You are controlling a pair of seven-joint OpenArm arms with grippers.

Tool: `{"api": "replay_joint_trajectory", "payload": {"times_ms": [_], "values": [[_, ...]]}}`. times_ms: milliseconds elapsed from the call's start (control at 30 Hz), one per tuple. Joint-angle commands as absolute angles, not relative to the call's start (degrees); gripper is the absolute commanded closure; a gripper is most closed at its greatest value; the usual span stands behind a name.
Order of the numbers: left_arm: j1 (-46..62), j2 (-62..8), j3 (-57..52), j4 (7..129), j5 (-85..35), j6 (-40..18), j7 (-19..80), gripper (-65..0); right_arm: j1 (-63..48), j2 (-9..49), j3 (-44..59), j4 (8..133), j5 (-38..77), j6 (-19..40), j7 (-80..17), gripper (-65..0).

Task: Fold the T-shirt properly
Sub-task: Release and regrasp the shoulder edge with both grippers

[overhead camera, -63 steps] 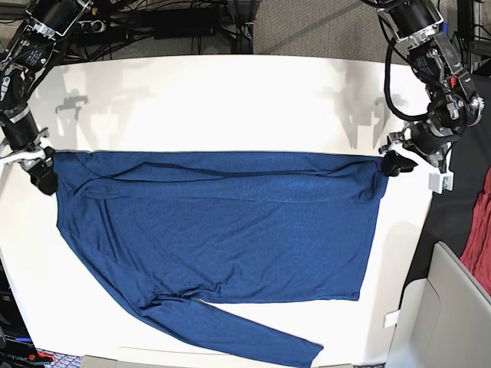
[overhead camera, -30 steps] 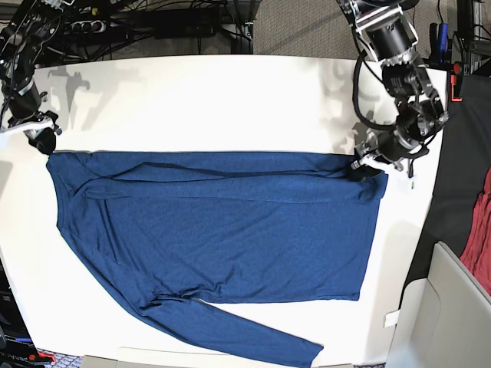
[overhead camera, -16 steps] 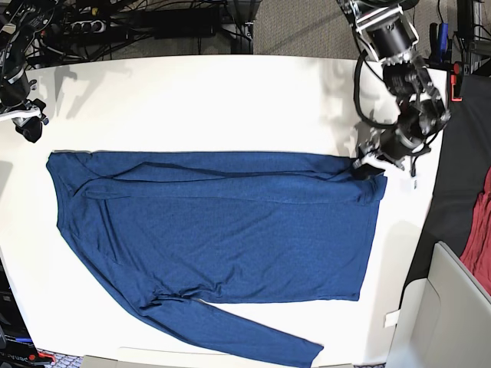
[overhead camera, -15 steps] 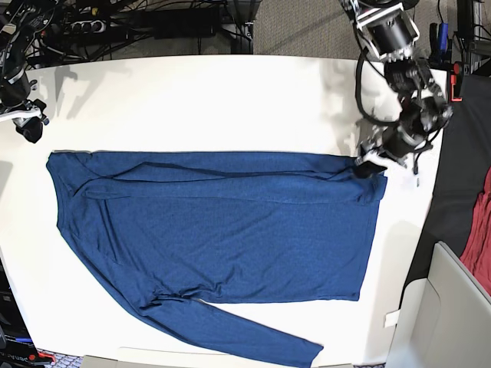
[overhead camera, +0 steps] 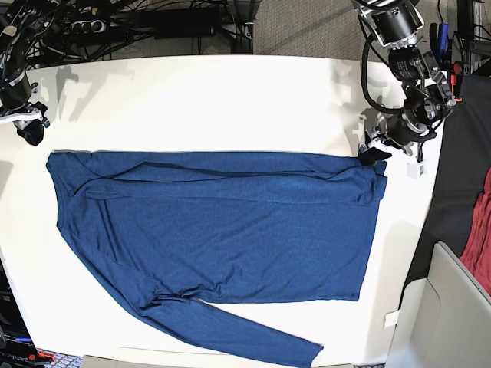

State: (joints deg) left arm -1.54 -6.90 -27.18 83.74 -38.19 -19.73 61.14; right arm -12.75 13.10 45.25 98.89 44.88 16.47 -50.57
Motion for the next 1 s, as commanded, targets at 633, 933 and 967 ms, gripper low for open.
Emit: {"api": "replay_joint_trajectory", "payload": {"times_ms": [633, 933, 967], "values": [[-7.0, -7.1, -26.9, 77.2, -39.0, -19.9, 57.9, -19.9, -12.8, 13.9, 45.6, 100.1, 45.7, 16.8, -49.3, -17.6], [-7.7, -7.1, -27.0, 76.3, -39.1, -20.1, 58.5, 0.0, -12.6, 13.9, 45.5, 99.8, 45.7, 16.8, -49.4, -17.7], [-7.6, -7.2, -27.0, 76.4, -39.1, -20.1, 58.7, 0.0, -12.5, 13.9, 45.5, 99.7, 45.5, 16.8, -49.4, -17.8]]}}
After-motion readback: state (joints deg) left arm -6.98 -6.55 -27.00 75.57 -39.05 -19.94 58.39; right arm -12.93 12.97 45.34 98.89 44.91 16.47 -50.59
